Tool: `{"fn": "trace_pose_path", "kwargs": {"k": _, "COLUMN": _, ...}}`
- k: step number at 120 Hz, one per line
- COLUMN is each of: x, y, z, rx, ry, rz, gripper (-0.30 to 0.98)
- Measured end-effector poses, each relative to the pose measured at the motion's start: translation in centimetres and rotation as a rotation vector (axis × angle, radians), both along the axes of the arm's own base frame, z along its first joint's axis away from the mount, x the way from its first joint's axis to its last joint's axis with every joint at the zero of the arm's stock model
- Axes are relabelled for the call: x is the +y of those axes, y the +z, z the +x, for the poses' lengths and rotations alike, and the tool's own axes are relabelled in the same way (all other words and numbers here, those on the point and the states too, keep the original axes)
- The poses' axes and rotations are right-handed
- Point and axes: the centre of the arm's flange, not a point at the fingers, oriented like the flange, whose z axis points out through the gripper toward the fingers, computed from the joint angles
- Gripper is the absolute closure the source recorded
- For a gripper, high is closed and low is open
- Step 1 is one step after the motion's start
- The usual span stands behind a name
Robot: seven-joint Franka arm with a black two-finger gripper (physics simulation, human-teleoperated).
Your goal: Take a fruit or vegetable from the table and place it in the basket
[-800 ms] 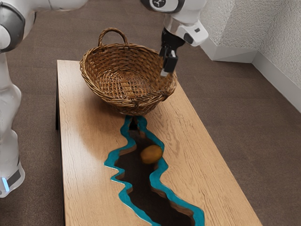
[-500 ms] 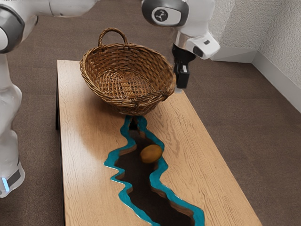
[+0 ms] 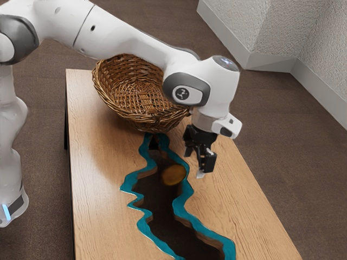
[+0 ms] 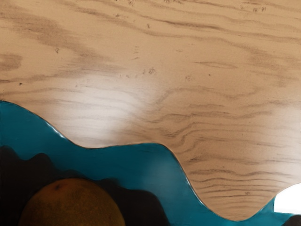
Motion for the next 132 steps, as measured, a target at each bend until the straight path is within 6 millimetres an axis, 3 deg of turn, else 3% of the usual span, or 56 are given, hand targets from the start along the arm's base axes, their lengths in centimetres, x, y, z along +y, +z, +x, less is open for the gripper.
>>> {"fn": "trace_pose_path", "kwargs": {"k": 35, "x": 6.5, "y": -1.8, "z": 1.5, "rx": 0.013, "ry": 0.282, "rz": -0.038, "gripper": 0.0}}
{"fn": "trace_pose_path", "kwargs": {"k": 42, "x": 6.6, "y": -1.8, "z": 1.6, "rx": 0.012, "ry": 0.305, "rz": -0.043, "gripper": 0.0}}
{"fn": "trace_pose_path", "kwargs": {"k": 86, "x": 3.9, "y": -3.1, "z": 0.5, "rx": 0.045, "ry": 0.332, "rz": -0.066, "gripper": 0.0}}
{"fn": "trace_pose_path", "kwargs": {"k": 132, "x": -0.4, "y": -3.1, "z": -1.4, "rx": 0.069, "ry": 0.111, "rz": -0.065, "gripper": 0.0}}
